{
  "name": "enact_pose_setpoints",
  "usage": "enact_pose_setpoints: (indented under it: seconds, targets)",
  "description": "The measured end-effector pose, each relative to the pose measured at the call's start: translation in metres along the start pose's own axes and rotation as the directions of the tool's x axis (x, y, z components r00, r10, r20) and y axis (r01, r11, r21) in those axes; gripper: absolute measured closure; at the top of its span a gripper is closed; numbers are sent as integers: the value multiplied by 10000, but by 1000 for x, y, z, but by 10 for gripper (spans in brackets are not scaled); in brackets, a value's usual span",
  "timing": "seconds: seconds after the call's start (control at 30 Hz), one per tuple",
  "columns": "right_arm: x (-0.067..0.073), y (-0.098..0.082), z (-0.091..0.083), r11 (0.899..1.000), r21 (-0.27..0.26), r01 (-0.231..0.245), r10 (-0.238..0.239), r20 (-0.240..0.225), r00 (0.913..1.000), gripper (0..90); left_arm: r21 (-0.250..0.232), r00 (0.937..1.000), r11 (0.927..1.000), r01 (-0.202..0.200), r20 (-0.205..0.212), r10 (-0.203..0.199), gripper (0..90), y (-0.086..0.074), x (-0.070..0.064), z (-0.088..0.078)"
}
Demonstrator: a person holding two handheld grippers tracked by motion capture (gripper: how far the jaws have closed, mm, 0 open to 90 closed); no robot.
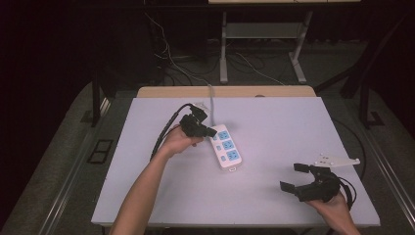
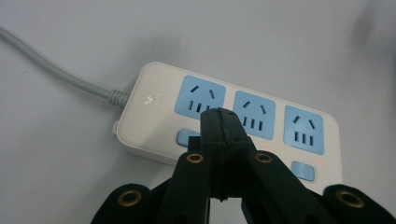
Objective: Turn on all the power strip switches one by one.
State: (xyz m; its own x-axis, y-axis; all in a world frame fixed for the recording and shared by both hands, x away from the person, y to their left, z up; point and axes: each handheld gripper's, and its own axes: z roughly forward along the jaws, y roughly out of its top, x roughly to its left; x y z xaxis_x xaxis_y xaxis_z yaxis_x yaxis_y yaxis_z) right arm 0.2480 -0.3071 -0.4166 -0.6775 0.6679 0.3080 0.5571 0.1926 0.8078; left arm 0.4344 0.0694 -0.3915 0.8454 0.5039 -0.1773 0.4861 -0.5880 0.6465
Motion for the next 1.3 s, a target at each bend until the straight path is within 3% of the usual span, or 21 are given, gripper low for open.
enact_pose_setpoints:
  seconds: [0.63,1.13,1.3]
  targets:
    - [1,-1,1,10000,32,-1,1,-41,10000,7,236,9999,9997,62,-116,-59,895,1,9,18]
    - [0,-1,1,10000,9,0,0,-35,10000,7,325,9996,9991,265,-57,-263,895,-2,13,22]
    - [1,-1,1,10000,46,20,-20,-47,10000,7,365,9998,9992,145,-140,-140,895,-2,11,22]
